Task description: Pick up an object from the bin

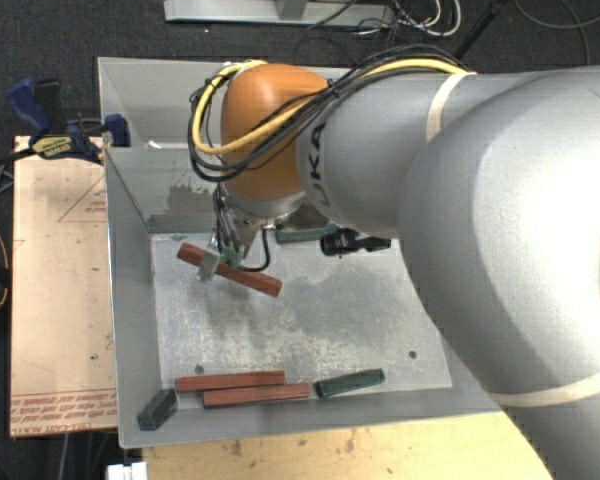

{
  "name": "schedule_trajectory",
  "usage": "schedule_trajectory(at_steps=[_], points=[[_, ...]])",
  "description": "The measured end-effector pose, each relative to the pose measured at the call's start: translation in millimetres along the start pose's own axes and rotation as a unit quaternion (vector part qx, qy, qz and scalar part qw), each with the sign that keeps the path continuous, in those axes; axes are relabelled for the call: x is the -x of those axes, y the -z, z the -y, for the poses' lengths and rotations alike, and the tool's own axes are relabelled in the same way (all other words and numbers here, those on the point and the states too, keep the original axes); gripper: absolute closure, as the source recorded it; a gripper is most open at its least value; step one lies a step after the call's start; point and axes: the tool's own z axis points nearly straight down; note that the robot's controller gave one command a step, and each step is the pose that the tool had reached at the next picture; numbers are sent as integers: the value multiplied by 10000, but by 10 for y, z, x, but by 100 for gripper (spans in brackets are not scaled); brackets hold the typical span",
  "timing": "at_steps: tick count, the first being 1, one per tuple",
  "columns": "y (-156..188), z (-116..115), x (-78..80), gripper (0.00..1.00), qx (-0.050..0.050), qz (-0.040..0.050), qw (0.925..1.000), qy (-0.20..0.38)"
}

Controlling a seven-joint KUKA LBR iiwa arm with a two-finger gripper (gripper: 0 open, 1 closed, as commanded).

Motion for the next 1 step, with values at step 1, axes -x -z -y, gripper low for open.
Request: schedule_trajectory(at_steps=[1], points=[[501,-136,162,100,-9,-16,9999,-135]])
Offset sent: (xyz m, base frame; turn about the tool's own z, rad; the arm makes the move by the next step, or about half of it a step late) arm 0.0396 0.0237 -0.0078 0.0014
